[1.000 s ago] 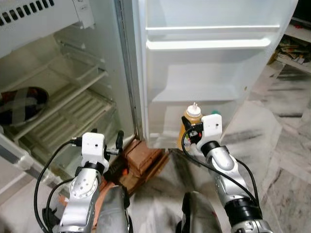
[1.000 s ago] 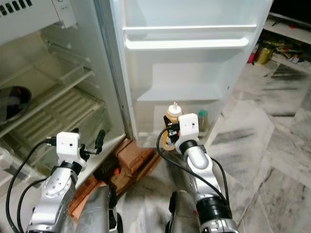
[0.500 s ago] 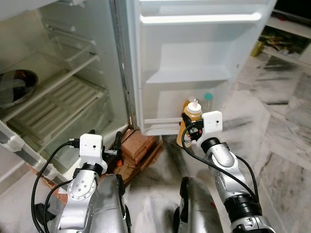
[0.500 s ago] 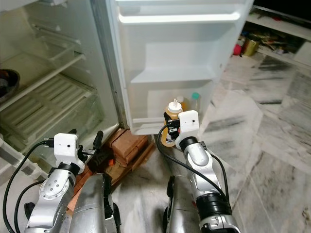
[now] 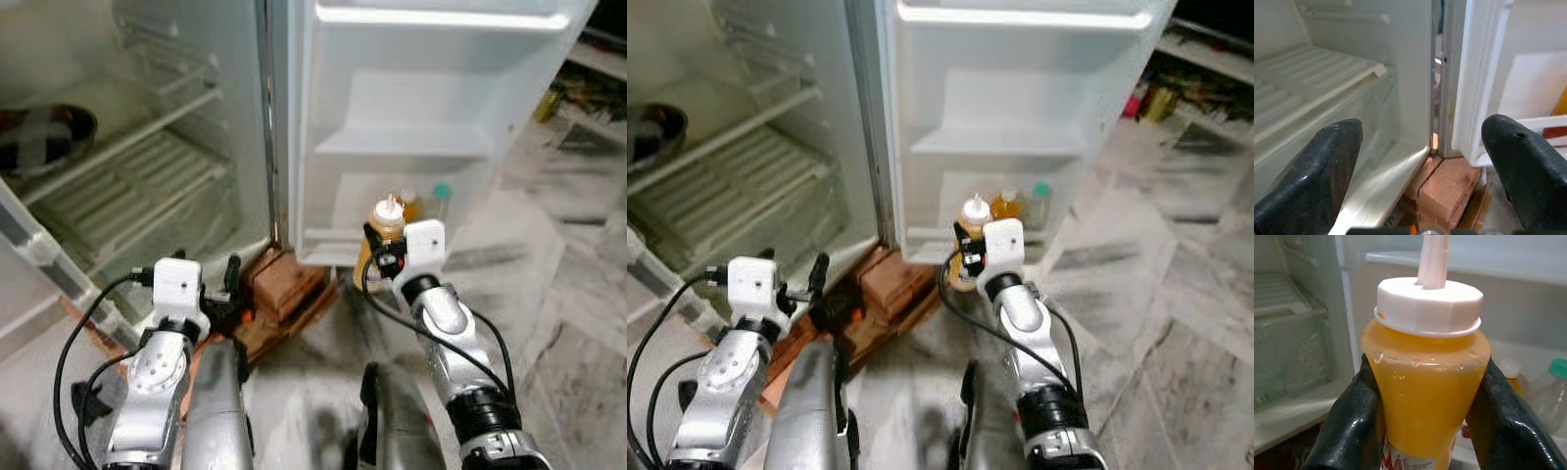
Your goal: Restocking fridge
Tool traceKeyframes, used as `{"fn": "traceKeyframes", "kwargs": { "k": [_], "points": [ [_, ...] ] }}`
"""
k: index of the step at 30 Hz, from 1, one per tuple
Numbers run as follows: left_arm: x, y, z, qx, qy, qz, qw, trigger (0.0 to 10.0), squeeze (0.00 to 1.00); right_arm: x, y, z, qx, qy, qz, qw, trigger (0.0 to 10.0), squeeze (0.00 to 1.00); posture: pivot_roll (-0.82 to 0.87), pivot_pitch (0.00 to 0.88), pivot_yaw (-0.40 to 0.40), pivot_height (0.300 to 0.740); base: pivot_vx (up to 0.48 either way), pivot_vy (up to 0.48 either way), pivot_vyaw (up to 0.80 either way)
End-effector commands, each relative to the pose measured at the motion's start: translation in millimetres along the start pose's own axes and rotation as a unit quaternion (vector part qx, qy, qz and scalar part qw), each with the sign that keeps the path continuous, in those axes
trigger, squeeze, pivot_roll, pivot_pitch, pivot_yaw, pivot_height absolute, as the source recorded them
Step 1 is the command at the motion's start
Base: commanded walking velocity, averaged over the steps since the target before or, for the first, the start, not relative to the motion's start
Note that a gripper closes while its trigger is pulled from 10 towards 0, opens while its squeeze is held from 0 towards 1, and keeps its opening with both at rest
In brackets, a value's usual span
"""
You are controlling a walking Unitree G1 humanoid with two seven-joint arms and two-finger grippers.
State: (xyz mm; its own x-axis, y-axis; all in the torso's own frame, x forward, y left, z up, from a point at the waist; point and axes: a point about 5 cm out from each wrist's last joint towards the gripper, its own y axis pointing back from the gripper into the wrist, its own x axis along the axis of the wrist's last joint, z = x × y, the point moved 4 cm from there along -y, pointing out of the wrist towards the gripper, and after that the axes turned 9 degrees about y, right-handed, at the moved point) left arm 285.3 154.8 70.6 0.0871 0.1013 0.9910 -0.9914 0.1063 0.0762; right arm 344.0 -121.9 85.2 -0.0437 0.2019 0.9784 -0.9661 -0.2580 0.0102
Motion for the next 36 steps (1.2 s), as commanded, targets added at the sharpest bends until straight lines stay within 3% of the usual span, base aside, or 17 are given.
{"fn": "traceKeyframes", "kwargs": {
  "k": [1, 10, 16, 23, 27, 31, 36],
  "points": [
    [2, -0.6, 3.7, -0.006, 0.003, 0.003, 1.0, 10.0, 0.0, 2, 0.6, 4.6, -0.009, 0.007, 0.005, 1.0, 10.0, 0.0, 0.02, 0.076, -0.034, 0.581, 0.341, 0.0, 0.0],
    [3, -1.7, 3.4, -0.005, 0.005, 0.003, 1.0, 10.0, 0.0, 8, -4.6, 6.0, -0.015, 0.016, 0.018, 1.0, 10.0, 0.0, 0.02, 0.086, -0.018, 0.581, 0.317, 0.0, 0.0],
    [3, -0.2, 5.0, -0.004, 0.009, 0.003, 1.0, 10.0, 0.0, 9, -5.5, 9.7, -0.015, 0.021, 0.019, 1.0, 10.0, 0.0, 0.02, 0.1, -0.025, 0.581, 0.0, 0.0, 0.0],
    [6, 7.3, 4.9, -0.001, 0.013, 0.003, 1.0, 10.0, 0.0, 7, -5.6, -1.7, 0.016, 0.033, 0.017, 0.999, 10.0, 0.0, 0.04, 0.155, -0.043, 0.581, 0.0, 0.0, 0.0],
    [14, 17.6, -3.2, 0.008, 0.011, 0.0, 1.0, 10.0, 0.0, 7, -15.4, -23.2, 0.057, 0.066, 0.018, 0.996, 10.0, 0.0, 0.07, 0.228, -0.02, 0.581, 0.0, 0.0, 0.0],
    [23, 24.6, -3.1, 0.004, 0.008, 0.002, 1.0, 10.0, 0.0, 0, -21.7, -20.0, 0.048, 0.092, 0.003, 0.995, 10.0, 0.0, 0.11, 0.271, -0.008, 0.581, 0.0, 0.0, 0.0],
    [43, 35.4, 0.1, 0.002, 0.012, 0.008, 1.0, 10.0, 0.0, 9, -38.6, -11.3, 0.045, 0.134, 0.01, 0.99, 10.0, 0.0, 0.16, 0.338, -0.003, 0.581, 0.0, 0.0, 0.0]
  ]
}}
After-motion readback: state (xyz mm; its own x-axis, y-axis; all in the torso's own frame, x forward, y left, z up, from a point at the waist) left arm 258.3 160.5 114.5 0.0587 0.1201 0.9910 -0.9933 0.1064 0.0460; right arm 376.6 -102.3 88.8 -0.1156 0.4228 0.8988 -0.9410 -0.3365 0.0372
